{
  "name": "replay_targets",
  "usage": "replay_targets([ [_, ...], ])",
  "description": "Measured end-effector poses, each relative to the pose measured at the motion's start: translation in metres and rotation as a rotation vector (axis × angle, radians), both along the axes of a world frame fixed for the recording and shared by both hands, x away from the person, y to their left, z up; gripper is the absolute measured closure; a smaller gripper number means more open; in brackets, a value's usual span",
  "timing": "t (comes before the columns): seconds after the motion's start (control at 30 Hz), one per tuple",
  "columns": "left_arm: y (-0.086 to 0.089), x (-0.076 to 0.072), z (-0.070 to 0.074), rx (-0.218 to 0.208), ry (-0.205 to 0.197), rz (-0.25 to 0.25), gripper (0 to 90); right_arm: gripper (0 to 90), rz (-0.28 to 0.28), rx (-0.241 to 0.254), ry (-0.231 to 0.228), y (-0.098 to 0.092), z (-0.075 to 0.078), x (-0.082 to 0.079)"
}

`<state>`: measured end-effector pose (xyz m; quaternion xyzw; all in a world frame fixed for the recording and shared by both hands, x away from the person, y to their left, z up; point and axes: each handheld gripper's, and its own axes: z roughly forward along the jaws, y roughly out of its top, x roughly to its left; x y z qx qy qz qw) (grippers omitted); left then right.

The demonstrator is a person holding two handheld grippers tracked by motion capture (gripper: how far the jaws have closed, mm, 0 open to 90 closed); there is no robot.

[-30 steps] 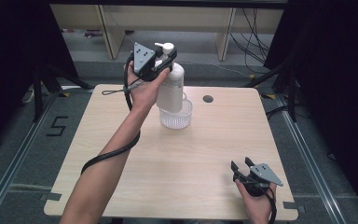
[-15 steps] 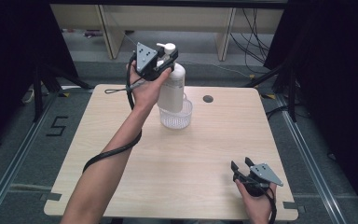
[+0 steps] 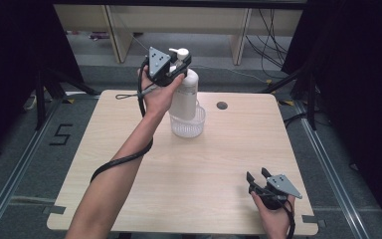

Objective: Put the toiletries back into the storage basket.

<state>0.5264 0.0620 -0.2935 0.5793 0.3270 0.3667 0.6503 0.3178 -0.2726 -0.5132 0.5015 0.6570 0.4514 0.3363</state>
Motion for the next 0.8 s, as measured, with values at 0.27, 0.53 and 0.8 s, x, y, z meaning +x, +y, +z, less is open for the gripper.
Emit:
replay_targets([
  [0.27, -0.0024, 0.0057, -0.0058, 0.005, 0.012, 0.004, 59.1, 41.3, 0.002, -0.001, 0.000, 0.0000, 0.0000, 0.0001],
  [0.53, -0.0044, 0.0081, -0.0061, 0.007, 0.012, 0.004, 59.1, 41.3, 0.001, -0.006, -0.002, -0.0001, -0.0004, 0.0004],
  [0.8, -0.0070, 0.0099, -0.0085, 0.013, 0.018, 0.002, 59.0, 41.2, 0.004, -0.001, 0.000, -0.0001, 0.0000, 0.0001],
])
